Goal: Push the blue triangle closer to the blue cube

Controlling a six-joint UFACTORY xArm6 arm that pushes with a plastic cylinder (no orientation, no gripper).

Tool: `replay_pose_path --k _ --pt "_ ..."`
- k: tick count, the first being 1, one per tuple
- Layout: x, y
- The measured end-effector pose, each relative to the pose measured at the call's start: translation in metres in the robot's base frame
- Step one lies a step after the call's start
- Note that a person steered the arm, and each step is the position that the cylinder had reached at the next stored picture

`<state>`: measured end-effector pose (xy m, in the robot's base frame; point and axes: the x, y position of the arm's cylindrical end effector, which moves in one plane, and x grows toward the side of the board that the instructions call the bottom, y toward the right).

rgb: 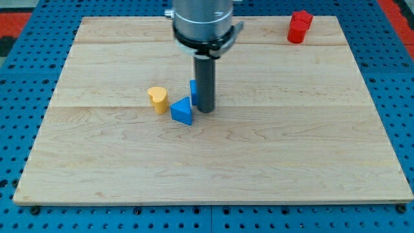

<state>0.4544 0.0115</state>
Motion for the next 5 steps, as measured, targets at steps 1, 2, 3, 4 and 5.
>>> replay_pose_path --k 1,2,3,4,5 --pt "0.065 0.012" --pt "0.068 -0.046" --pt "0.021 -0.046" --pt "0.015 -0.045" --pt "0.015 -0.045"
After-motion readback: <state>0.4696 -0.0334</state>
